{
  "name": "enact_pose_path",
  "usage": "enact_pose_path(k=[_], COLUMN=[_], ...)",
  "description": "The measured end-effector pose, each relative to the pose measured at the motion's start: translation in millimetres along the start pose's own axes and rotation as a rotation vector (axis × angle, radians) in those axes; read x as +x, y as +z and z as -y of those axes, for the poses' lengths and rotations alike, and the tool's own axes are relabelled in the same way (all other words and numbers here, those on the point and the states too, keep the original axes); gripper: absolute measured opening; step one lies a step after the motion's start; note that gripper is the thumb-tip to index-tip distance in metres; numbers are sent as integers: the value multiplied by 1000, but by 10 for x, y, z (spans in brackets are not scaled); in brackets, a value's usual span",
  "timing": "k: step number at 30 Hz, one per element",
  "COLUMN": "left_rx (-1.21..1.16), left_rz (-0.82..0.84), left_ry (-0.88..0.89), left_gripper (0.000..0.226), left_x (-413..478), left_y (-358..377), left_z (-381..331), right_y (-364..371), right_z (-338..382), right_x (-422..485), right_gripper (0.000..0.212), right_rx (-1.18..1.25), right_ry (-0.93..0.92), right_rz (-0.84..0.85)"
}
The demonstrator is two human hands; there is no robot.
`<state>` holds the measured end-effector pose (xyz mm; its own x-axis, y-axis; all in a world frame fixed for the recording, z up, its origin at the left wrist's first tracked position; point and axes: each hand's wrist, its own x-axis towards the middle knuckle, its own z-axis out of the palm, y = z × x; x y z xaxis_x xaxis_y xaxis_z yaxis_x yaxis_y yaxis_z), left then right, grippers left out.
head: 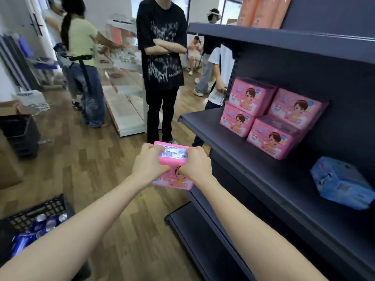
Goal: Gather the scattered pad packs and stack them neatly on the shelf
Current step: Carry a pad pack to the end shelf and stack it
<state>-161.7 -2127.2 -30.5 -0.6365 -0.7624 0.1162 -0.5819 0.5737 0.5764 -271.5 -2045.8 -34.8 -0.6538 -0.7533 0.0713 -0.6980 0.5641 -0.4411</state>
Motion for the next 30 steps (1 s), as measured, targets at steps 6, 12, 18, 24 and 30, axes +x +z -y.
enact_pose_path(k=[6,12,18,24,30], left_rx=[-30,-87,-128,-195,-244], left_rz=[7,13,22,15,27], left_ry=[173,296,403,500,590], left_gripper=[61,63,61,55,52], left_x=[524,801,984,1082,1113], left_y=[-80,-33,128,345,509], left_z=[-174,-606,-1086,-1586,-2047], right_y=[-233,-541,-870,-1200,-1527], right_z=[-16,-251,-567,-894,-1190], right_x=[234,369,394,328,241], right_gripper=[42,35,48,52,46], right_rx=[29,-7,-5,61,-16], right_ry=[100,171,221,273,268], right_rz=[-140,-279,-403,-540,-618])
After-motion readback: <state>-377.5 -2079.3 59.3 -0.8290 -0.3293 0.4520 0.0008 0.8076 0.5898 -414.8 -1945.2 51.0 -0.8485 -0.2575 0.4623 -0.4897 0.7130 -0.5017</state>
